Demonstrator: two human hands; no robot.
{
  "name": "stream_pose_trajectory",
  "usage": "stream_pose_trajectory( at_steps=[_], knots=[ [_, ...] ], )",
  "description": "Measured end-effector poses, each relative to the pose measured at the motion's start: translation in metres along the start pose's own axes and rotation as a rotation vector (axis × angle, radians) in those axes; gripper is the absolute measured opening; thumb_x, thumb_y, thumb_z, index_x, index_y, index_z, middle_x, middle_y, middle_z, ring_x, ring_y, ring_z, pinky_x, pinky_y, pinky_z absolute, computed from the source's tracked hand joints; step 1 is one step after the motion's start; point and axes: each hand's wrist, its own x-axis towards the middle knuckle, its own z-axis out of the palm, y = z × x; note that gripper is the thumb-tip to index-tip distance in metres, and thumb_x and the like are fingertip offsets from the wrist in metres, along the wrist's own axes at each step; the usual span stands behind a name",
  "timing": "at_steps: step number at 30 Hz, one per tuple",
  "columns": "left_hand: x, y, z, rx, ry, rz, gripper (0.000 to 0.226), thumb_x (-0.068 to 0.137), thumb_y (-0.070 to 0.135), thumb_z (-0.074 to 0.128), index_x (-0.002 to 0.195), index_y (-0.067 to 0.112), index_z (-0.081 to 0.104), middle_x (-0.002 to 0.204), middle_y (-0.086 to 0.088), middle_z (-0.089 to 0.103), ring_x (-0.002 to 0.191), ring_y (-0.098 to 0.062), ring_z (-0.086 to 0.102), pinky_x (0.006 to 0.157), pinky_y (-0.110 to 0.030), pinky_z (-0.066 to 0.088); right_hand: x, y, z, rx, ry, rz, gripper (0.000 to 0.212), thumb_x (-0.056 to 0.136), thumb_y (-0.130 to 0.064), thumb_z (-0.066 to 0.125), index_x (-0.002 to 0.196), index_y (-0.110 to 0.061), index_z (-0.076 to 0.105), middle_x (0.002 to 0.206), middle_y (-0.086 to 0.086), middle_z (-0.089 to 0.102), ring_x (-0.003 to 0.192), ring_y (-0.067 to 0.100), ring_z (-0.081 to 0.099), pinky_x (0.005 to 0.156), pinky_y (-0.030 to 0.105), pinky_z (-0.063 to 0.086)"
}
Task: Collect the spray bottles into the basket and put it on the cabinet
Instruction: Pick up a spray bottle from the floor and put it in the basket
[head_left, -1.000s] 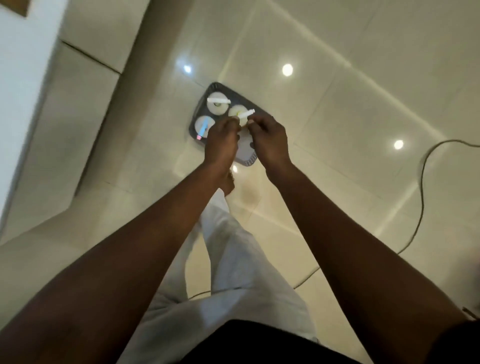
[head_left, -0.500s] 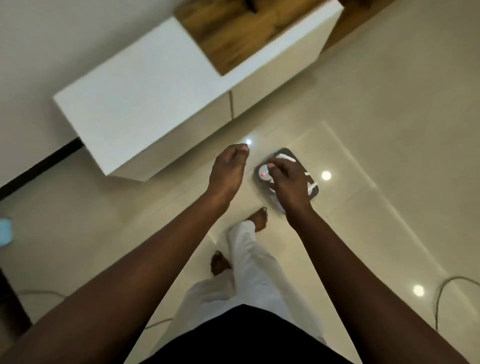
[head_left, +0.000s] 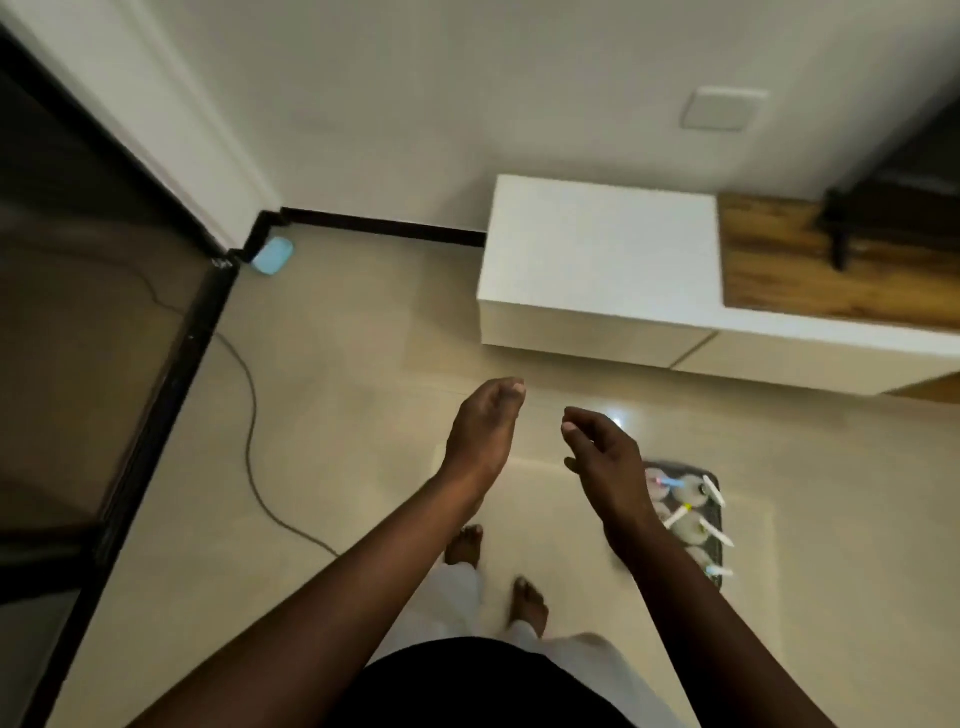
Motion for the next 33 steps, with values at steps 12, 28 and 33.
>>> stream_pose_trajectory(
  at_steps=[12,28,33],
  knots=[
    [-0.104,-0.074,-0.065,-0.365,0.415,-0.146,0.037,0.097,0.044,0.054,0.128,0.030,0.069,0.133,0.006,0.070,0.126,-0.017,0.064,0.113,-0.050,0.050,-0.047,0.000,0.086,-0.264,-0.453,-0.139,0.028,0.104,-0.026,0.066,0.131,-0.021,0.073,0.127,-0.007,0.075,0.118,0.016,0.070,0.103,0.048,0.060],
    [-0.230,-0.214,-0.207,-0.626,0.791,-0.285,0.024,0.102,0.034,0.056,0.120,0.027,0.070,0.128,0.002,0.071,0.122,-0.022,0.066,0.112,-0.052,0.050,-0.183,0.039,0.249,-0.535,-0.791,-0.165,0.027,0.103,-0.026,0.067,0.129,-0.024,0.074,0.119,-0.011,0.075,0.106,0.010,0.070,0.105,0.049,0.060],
    [-0.279,-0.278,-0.285,-0.683,0.888,-0.348,0.019,0.104,0.022,0.055,0.119,0.023,0.069,0.125,-0.003,0.072,0.122,-0.029,0.066,0.112,-0.052,0.049,-0.241,0.063,0.322,-0.579,-0.877,-0.145,0.025,0.103,-0.023,0.068,0.127,-0.023,0.075,0.108,-0.011,0.075,0.098,0.007,0.069,0.106,0.049,0.059]
  ],
)
